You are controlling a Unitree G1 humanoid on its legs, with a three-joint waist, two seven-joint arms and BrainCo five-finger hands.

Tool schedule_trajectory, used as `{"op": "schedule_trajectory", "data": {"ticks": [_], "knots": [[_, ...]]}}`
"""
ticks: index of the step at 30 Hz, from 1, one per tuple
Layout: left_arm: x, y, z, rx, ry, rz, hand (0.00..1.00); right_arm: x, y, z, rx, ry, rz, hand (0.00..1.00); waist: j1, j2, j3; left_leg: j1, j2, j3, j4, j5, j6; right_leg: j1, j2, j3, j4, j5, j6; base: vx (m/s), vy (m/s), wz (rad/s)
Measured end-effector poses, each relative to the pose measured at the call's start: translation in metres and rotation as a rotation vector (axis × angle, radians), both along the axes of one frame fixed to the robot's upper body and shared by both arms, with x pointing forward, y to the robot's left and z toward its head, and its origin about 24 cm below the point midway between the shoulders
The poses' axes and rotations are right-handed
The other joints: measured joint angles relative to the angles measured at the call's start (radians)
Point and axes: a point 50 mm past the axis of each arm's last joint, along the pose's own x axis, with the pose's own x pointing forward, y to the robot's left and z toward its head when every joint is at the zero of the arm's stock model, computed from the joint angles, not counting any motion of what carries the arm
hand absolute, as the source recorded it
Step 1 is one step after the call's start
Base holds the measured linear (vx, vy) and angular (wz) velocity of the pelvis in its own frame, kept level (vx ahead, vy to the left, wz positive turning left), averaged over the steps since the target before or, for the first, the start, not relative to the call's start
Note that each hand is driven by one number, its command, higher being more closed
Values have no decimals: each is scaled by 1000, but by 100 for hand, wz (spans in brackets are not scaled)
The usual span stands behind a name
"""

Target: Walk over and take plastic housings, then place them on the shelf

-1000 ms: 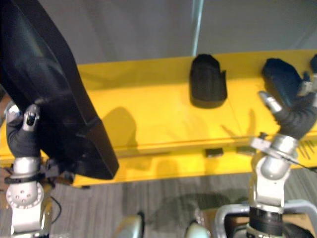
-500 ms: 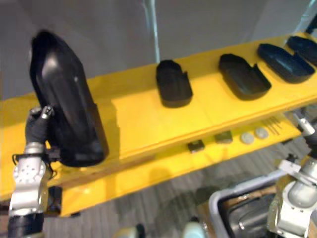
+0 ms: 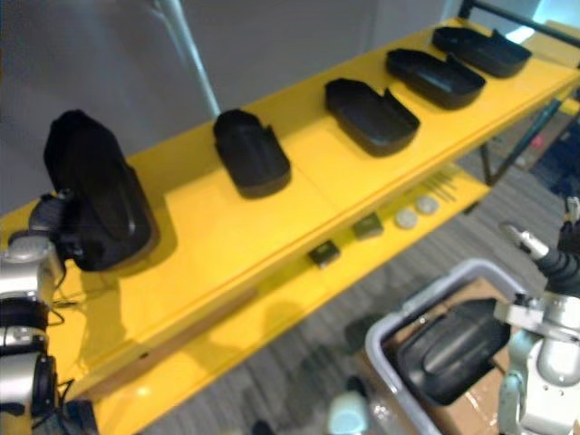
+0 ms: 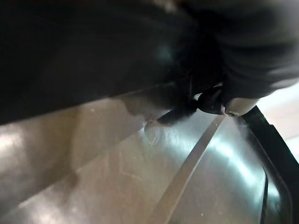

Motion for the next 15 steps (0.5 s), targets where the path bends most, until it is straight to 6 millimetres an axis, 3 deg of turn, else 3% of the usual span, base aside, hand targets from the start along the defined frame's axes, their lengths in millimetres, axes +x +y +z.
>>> {"op": "schedule_trajectory", "data": {"ticks": [8,15], "knots": [[-6,5,-19,-82,127,79,100,7,5,-2,-13,62,38,0,-27,41,54,-1,-2,24,-3,5,-1,-23,2,21,8,0,0,-16,-10,-8],[-15,13,-31,-110,216,134,100,10,5,-6,-1,98,41,0,-29,37,62,-4,-4,34,3,6,-1,-41,4,32,28,-1,1,-39,-15,-5]]}}
